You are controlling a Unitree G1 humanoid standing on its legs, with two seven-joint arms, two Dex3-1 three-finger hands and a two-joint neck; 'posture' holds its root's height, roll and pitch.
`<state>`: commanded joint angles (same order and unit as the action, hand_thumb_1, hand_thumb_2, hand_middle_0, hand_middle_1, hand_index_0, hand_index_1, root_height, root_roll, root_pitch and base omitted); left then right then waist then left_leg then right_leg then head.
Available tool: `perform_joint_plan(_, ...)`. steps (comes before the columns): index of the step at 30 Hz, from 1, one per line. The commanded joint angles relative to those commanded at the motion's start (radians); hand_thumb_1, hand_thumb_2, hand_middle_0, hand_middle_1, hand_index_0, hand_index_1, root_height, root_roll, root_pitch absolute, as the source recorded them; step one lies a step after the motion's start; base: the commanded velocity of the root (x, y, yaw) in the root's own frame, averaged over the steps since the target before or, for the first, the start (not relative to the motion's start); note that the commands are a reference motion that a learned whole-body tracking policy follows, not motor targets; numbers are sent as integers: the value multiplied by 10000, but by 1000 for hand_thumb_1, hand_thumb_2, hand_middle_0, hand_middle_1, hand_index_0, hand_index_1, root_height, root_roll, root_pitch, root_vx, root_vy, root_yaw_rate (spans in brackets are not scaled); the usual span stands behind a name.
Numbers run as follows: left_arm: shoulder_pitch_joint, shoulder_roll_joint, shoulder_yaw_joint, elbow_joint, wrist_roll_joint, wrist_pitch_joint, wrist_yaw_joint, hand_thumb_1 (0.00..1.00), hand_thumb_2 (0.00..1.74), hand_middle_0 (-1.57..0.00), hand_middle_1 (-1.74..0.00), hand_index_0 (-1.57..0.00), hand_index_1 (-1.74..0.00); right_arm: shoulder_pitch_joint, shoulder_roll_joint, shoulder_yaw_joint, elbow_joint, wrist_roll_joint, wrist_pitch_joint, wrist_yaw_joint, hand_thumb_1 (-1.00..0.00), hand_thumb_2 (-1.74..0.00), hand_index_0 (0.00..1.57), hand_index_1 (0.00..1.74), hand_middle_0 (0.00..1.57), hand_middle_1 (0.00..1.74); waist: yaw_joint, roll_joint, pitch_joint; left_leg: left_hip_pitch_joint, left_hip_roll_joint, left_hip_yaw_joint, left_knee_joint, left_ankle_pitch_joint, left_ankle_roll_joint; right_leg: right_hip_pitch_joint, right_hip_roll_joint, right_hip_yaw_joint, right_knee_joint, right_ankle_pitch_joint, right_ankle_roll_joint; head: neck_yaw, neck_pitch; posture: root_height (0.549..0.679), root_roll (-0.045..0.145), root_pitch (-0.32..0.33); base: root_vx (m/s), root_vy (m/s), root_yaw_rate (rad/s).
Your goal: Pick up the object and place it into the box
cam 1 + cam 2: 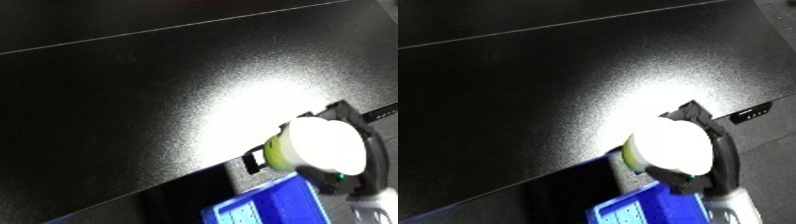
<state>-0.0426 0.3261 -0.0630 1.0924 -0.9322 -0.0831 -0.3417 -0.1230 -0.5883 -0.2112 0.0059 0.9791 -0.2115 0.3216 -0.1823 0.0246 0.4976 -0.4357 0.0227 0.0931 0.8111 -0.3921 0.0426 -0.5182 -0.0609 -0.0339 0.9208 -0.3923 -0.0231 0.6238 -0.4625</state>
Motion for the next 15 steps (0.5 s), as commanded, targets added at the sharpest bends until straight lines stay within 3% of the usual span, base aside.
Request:
perform_joint_plan(1, 0, 0, 0, 0, 0, 0, 0, 0, 0, 0, 0, 0, 0, 0, 0, 0, 0, 0, 0, 0, -1000, -1740, 1570, 1740, 1570, 1740, 0, 0, 0, 0, 0, 0, 0, 0, 0, 0, 0, 0, 0, 0, 0, 0, 0, 620, 63, 20, -12, -6, 31)
perform_joint_plan(2, -47, 102, -29, 26, 15, 28, -31, 0, 0, 0, 0, 0, 0, 123, -126, 129, 731, 573, 319, 947, -1000, -1740, 1570, 1740, 1570, 1740, 25, -15, -15, -8, 0, -9, 16, -22, 4, 3, 9, -14, -6, 0, -10, 515, -193, 620, 63, 21, -13, -19, 53)
perform_joint_plan(4, -66, 152, -53, 31, 17, 45, -38, 0, 0, 0, 0, 0, 0, 151, -210, 156, 1122, 820, 357, 1200, -1000, -1740, 1570, 1740, 1570, 1740, 42, -20, -29, -11, 1, -17, 23, -34, 5, 2, 12, -23, -2, -2, -14, 760, -327, 620, 62, 22, -10, -20, 49)
perform_joint_plan(5, -113, 242, -124, 68, -19, 79, -69, 0, 0, 0, 0, 0, 0, 154, -374, 102, 2008, 1423, 357, 1531, -1000, -1740, 1570, 1740, 1570, 1740, 65, -8, -64, -12, -13, -34, 36, -56, 5, 1, 33, -32, 10, -7, -26, 1300, -553, 620, 62, 22, -2, -4, 27)
perform_joint_plan(12, -177, 220, -194, 268, -171, 185, -145, 0, 0, 0, 0, 0, 0, 309, -419, -514, 4743, 2750, 269, 1506, -1000, -1740, 1570, 1740, 1570, 1740, -27, 159, -151, 94, -77, -17, 5, -117, 38, 29, 109, 28, 51, -42, -61, 2181, -1043, 620, 63, 18, 19, 30, -20)
perform_joint_plan(15, -165, 195, -124, 271, -147, 238, -159, 0, 0, 0, 0, 0, 0, 452, -312, -672, 5449, 2754, 186, 1454, -1000, -1740, 1570, 1740, 1570, 1740, -58, 206, -146, 112, -105, -16, -9, -113, 50, 24, 131, 44, 56, -33, -63, 2304, -1117, 620, 63, 19, 1, 32, -42)
